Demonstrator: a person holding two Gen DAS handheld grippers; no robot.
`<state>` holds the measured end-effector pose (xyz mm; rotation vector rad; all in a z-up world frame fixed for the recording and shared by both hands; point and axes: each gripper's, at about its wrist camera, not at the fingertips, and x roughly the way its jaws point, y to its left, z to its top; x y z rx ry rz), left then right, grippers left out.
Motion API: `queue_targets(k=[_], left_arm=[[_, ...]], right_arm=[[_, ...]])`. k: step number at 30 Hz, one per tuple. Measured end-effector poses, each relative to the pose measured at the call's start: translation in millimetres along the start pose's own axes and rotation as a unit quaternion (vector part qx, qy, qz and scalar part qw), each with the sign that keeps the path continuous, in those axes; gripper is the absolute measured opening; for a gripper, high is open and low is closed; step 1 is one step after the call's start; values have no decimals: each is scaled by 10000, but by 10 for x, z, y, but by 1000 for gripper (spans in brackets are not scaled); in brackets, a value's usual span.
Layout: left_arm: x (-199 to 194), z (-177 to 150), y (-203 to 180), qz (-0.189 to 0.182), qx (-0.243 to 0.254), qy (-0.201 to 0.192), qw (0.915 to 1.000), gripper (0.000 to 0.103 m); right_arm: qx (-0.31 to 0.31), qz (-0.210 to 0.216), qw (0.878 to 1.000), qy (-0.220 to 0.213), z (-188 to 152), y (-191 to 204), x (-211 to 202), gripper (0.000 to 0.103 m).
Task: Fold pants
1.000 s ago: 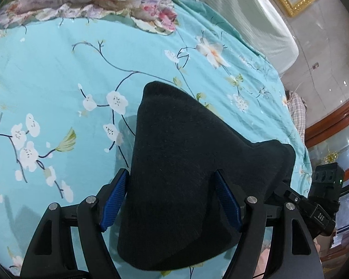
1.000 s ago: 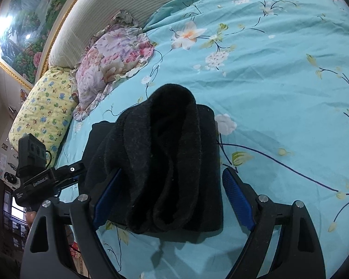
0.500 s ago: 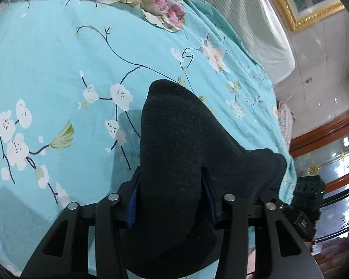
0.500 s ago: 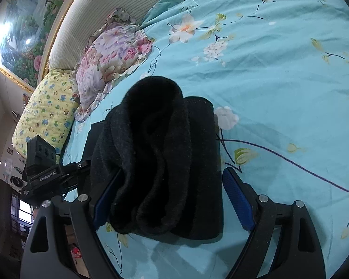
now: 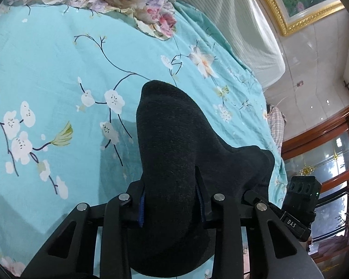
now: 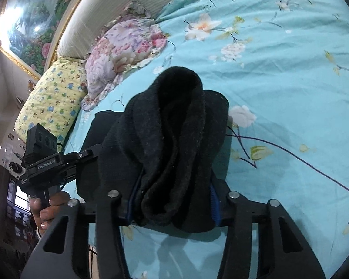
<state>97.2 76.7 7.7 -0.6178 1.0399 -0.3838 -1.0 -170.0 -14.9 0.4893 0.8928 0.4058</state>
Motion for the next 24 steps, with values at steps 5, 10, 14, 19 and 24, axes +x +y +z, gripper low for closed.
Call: queue_targets(k=[5, 10, 14, 19, 24], left_arm=[[-228, 11, 5, -6, 26, -191, 9998, 32], [-513, 93, 88, 82, -8, -480, 9988, 32], [-784, 201, 221, 207, -57, -777, 9967, 32], [-1037, 384, 454, 410, -173, -1041, 9936, 32], [-1220, 571, 676, 591, -311, -1272, 9896, 32]], right_arm=[[-167, 127, 9997, -101, 67, 178, -51, 46], [-383, 316, 9987, -80, 184, 403, 59, 45], [-560, 502, 9972, -51, 305, 598, 210, 45], [-823, 745, 9938, 35, 523, 922, 534, 45], [-943, 928, 9911, 114, 715, 1187, 861, 45]])
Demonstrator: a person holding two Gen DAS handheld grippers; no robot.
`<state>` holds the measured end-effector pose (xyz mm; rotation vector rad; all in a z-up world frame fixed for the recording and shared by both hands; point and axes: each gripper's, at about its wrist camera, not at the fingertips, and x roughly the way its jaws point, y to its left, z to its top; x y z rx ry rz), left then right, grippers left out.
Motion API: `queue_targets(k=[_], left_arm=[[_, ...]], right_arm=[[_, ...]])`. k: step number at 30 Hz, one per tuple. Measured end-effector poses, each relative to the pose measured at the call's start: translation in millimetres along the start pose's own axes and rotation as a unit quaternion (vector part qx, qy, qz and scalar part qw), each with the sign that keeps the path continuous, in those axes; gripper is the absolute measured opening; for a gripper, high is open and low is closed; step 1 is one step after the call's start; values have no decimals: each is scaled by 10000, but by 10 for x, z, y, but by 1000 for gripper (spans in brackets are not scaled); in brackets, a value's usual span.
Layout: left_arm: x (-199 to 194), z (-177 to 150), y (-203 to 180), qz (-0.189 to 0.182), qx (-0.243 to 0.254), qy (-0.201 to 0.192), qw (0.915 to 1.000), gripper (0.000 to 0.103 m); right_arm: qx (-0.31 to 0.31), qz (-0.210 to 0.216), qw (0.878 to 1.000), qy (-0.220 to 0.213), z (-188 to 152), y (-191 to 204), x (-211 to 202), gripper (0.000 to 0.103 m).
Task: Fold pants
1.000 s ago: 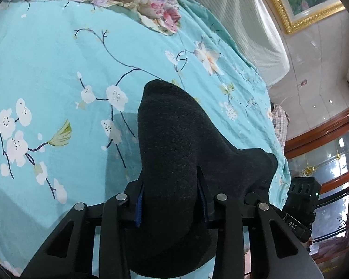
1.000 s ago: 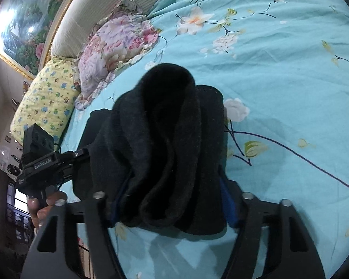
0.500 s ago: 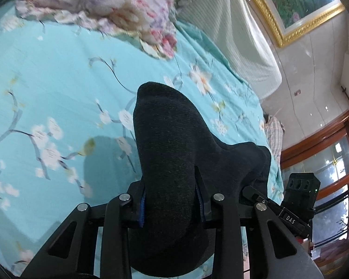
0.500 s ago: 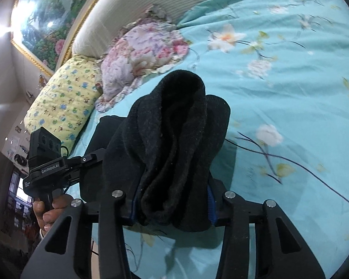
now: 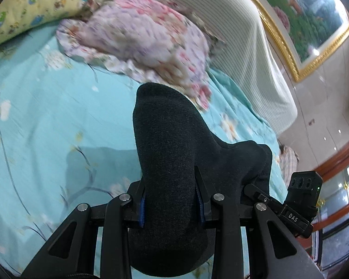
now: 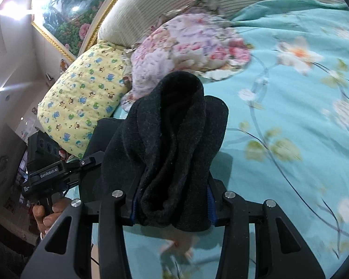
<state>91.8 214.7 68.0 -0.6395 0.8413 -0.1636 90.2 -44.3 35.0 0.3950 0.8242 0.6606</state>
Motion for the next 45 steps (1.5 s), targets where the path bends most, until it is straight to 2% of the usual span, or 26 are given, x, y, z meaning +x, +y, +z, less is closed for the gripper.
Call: queue_targets(k=[12, 25, 37, 38, 39, 45], left_arm=[[37, 284, 498, 400, -335, -150, 9985, 32], [190, 265, 696, 626, -404, -80, 9972, 33], [271, 220, 769, 736, -406, -19, 9965, 51], [277, 217, 764, 775, -387, -10, 9962, 56], [279, 216, 764, 811, -381, -14, 9960, 60], [263, 181, 805, 802, -466, 15, 9957, 66]], right_arm=[[-219, 166, 9990, 354, 276, 183, 697, 45], [-242, 150, 9981, 542, 317, 111, 992, 46], [-12, 50, 9981, 610, 270, -95, 1057, 66], [5, 39, 9981, 616, 270, -102, 1056, 68], [18, 42, 9980, 625, 269, -106, 1056, 68], [10, 3, 9981, 620, 265, -119, 1035, 72]])
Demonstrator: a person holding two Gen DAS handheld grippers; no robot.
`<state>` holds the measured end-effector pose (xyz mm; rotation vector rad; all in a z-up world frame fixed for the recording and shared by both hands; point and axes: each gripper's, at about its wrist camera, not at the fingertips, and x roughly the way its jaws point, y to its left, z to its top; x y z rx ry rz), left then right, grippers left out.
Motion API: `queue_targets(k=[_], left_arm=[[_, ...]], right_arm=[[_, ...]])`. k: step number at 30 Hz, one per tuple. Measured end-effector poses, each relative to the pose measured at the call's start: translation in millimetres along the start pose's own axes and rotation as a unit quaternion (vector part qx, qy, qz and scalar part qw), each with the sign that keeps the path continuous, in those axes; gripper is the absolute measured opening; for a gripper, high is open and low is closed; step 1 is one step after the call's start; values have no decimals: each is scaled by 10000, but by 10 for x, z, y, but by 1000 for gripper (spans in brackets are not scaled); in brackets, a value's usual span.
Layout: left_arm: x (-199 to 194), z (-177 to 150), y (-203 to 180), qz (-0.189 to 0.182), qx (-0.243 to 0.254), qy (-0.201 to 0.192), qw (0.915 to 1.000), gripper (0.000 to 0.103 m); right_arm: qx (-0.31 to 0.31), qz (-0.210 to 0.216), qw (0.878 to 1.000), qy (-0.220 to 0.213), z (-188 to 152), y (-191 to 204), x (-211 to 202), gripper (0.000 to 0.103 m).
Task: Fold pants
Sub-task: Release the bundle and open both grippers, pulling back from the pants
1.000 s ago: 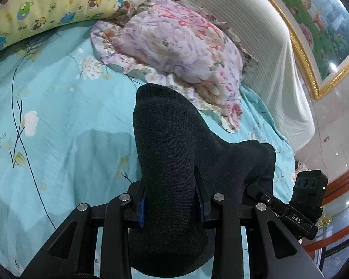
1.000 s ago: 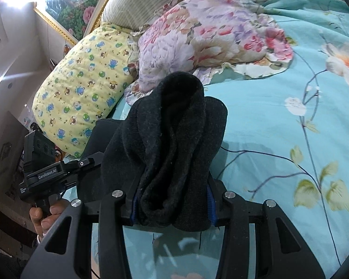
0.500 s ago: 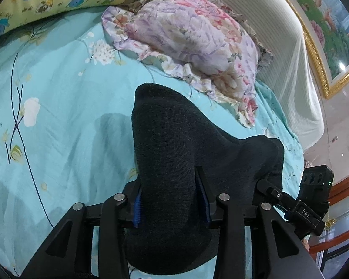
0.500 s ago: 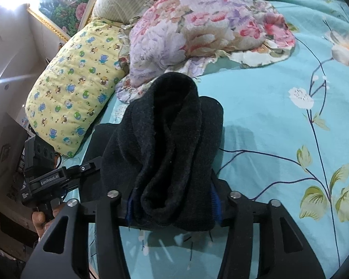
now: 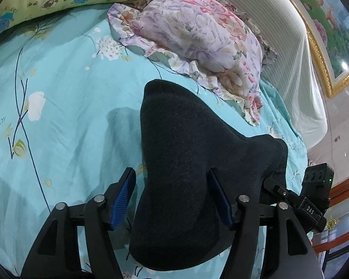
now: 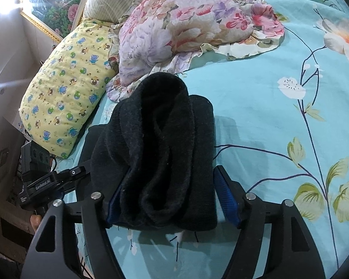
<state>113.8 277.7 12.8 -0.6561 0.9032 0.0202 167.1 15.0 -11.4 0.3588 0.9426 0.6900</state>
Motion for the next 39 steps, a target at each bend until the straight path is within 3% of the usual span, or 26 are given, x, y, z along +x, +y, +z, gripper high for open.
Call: queue_targets(k=[7, 15, 27, 39], left_arm=[[-48, -36, -14, 150, 21, -11, 9999, 70], [-180, -139, -140, 580, 286, -125, 9978, 77], [-383, -349, -269, 907, 540, -277, 9940, 79], [-502, -551, -370, 1144, 809, -416, 9893, 80]], right_arm=[[-194, -247, 9994, -145, -16, 44, -70, 76], [-400, -503, 9975, -289, -80, 122, -193, 78], [-1131, -601, 9897, -639, -243, 442, -397, 85], [-1493, -692, 9842, -651, -403, 596, -433, 86]])
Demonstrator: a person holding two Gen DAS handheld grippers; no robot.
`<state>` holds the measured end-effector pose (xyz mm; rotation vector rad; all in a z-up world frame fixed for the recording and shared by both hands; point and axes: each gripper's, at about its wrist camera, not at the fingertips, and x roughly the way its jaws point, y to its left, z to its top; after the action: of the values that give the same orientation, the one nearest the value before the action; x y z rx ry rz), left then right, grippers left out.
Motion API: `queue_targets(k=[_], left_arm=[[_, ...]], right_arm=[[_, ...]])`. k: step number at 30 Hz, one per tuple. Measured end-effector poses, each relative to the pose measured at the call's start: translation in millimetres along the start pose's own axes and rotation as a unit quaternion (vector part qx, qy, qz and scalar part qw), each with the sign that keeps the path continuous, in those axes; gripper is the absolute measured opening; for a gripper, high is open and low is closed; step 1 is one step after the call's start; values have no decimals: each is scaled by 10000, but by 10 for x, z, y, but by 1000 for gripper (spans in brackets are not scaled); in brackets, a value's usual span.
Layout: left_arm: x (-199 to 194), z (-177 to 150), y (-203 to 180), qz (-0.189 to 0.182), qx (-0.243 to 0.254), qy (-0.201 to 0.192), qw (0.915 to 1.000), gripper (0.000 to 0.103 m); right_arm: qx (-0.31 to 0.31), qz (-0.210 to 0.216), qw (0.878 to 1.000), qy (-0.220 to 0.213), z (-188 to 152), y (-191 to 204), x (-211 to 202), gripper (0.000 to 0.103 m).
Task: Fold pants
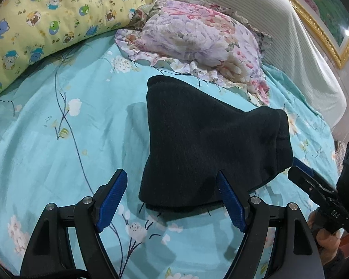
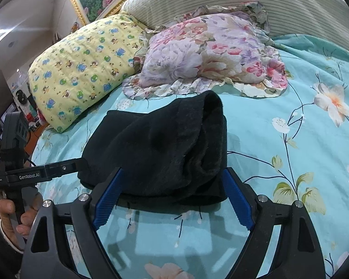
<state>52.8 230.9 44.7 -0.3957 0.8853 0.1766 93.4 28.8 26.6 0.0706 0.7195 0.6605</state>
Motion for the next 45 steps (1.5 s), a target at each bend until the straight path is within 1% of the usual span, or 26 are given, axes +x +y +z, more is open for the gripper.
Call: queue_targets(k=[6, 9, 13, 18, 22, 26, 30, 32, 38, 45], left_arm=[[-76, -83, -68, 122, 208, -175, 9996, 80], [-106, -143, -113, 248, 341, -254, 9988, 81], [-95, -211, -145, 407, 460, -253, 9978, 82], [-81, -268, -126, 499, 439, -263, 9974, 82], [-102, -306, -112, 522, 392, -338, 9973, 82], [-104, -337, -117, 653, 414, -394, 9962, 82], [-54, -372, -133, 771, 441, -363, 9954, 84], [-29, -392, -136, 770, 451, -341, 9954, 84], [31, -496, -209, 952, 647, -371, 9927, 84], [89, -543, -242, 988, 725, -398, 9917, 85]], right_arm=[[-292, -119, 9995, -51, -44, 114, -40, 87], [-457, -209, 9987, -128, -77, 165, -69, 92], [-622, -238, 9976, -161, -130, 214, -75, 96], [-776, -389, 9962, -92, -210, 262, -37, 97], [-781, -395, 9961, -101, -253, 270, -22, 97], [-763, -380, 9963, -112, -274, 270, -13, 97], [-820, -392, 9957, -183, -303, 289, -3, 97], [-860, -403, 9953, -200, -322, 305, 6, 97], [-828, -437, 9952, -271, -361, 293, 24, 97], [-772, -404, 9957, -310, -411, 276, 78, 97]])
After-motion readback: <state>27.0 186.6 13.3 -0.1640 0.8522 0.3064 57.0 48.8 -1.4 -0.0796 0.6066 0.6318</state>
